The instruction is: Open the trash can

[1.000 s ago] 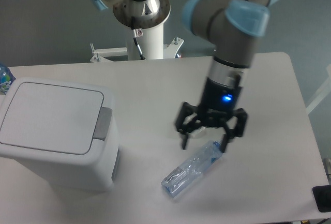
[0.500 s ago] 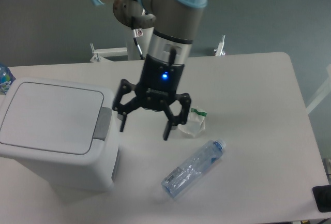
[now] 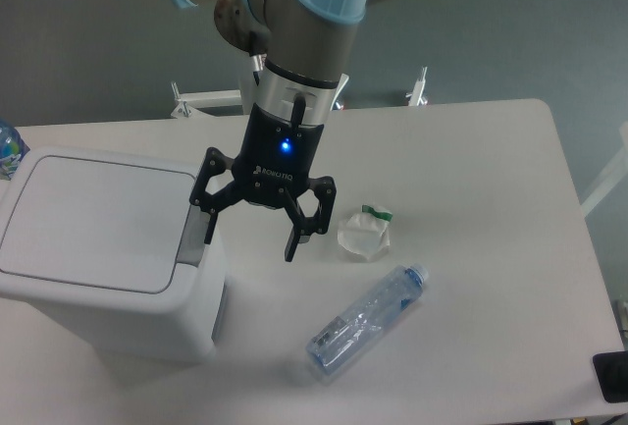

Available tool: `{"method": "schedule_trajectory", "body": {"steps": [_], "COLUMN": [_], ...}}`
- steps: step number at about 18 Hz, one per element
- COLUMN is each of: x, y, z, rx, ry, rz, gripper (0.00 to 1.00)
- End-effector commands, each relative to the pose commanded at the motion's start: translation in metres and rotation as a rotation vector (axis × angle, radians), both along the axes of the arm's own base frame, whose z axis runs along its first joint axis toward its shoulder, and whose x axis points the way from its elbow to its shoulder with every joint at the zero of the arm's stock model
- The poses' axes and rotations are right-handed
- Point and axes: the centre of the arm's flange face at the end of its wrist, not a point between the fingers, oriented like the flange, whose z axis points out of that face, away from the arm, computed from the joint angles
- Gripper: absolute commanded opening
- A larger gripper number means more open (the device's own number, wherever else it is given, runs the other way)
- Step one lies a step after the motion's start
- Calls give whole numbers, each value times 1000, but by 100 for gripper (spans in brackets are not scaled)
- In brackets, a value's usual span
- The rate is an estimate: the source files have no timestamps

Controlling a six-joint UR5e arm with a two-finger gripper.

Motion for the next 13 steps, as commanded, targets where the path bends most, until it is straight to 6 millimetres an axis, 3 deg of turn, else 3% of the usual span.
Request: {"method": "schedule_trajectory", "body": {"steps": [13], "x": [1], "y": [3], "z": [-5], "rx": [-10], "ry": [-12], "rz": [4], "gripper": [100]}}
